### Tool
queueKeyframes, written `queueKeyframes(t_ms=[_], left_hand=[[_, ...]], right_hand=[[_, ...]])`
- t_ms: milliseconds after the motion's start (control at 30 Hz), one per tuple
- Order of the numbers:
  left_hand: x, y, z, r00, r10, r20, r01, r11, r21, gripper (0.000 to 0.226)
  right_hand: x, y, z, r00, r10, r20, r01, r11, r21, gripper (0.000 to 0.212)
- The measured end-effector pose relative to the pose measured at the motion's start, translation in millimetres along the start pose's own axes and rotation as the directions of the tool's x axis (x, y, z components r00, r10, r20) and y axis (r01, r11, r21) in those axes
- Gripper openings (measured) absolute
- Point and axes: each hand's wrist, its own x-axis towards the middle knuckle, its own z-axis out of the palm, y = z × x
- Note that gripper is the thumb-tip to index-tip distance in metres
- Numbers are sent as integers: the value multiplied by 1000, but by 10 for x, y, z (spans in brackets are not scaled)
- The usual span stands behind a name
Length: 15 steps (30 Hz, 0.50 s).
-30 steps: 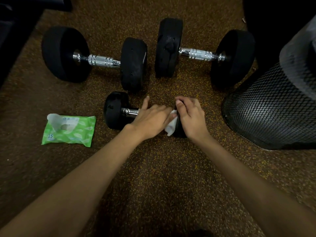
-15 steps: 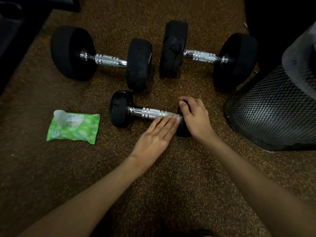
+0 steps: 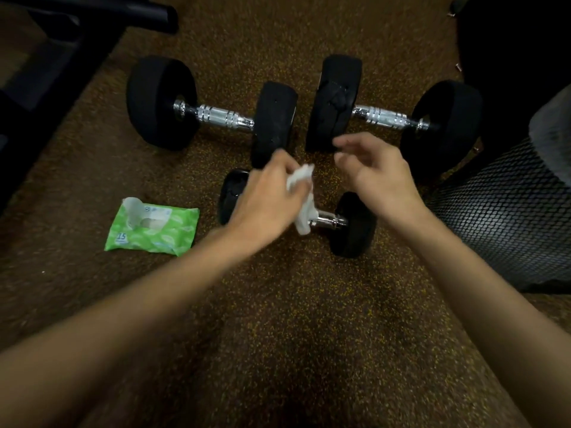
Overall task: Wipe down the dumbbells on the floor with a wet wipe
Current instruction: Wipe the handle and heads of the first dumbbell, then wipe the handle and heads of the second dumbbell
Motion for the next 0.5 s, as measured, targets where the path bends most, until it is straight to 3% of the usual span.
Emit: queueKeyframes(t_ms=[100,167,233,400,500], left_hand=[[345,142,-337,983,-184,17,181,939,-291,18],[523,223,-581,945,-295,145,327,805,-495,17],[669,263,-845,922,-329,205,388,776,-497,16],[885,258,-1291,912,-326,250,411,709,-573,29],[958,94,-1416,954,-288,87,283,759,-587,34]], right_hand=[[117,-290,36,973,121,199,-186,918,349,27],[232,-460,68,927,102,360,-265,859,438,40],[369,-665,136,899,30,437,-260,840,476,51],[742,-1104,375,939,-87,334,-170,724,668,38],[1017,-1273,502,959,-79,272,-130,733,668,24]])
